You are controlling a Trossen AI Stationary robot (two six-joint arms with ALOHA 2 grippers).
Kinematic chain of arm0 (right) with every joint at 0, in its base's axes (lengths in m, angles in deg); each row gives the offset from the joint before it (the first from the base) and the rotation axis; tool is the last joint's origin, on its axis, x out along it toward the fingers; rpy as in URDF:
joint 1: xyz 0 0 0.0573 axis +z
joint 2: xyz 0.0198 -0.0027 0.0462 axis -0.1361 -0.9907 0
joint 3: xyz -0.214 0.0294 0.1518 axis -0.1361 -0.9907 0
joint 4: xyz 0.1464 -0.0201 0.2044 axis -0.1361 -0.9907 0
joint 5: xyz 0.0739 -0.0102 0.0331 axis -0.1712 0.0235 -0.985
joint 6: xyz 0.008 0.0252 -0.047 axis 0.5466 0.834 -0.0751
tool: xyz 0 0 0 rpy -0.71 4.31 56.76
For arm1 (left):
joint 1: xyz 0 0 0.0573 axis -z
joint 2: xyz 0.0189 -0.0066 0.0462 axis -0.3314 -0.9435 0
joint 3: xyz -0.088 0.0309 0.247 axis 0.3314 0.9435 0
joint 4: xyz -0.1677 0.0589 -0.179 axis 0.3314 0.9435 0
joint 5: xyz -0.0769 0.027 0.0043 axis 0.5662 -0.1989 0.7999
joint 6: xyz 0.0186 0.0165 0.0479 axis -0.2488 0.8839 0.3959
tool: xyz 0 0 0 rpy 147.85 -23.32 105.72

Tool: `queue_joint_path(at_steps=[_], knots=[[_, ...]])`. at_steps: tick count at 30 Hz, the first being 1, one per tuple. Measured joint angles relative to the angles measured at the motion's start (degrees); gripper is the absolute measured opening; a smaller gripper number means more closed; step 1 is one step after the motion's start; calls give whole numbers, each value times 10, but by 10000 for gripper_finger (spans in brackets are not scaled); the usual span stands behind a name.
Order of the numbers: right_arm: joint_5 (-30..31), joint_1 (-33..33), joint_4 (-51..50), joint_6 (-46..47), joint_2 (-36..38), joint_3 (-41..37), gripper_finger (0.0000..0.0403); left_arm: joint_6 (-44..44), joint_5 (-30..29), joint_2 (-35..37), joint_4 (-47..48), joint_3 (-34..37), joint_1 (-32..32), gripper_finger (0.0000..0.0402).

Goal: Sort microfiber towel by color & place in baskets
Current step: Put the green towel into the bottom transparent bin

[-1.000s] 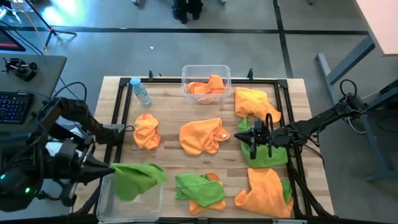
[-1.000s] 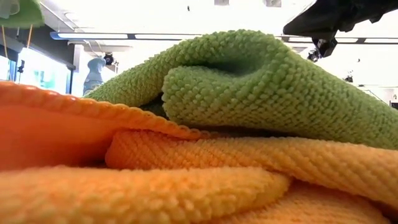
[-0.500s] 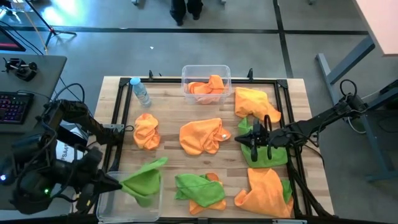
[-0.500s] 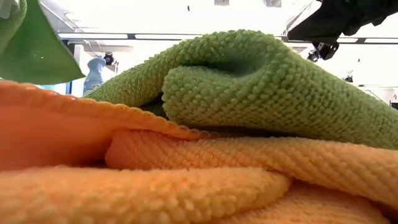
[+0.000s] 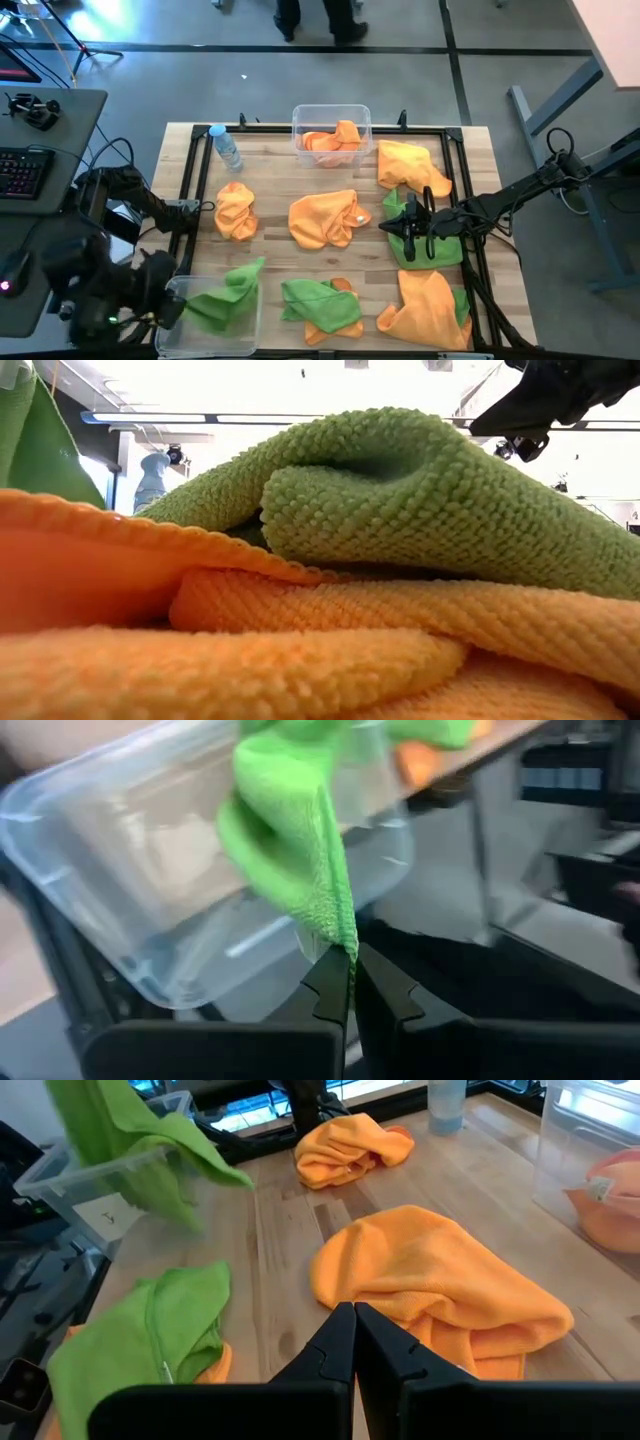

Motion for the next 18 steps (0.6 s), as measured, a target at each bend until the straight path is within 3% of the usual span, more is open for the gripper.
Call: queue_joint_path(at_steps=[9,18], knots=[[0,0,-17,0,0,0,0,-26,193,-21,-19,58,-26,0],[0,0,-24,0,0,0,0,-16,202,-76,-12,58,-76,0]])
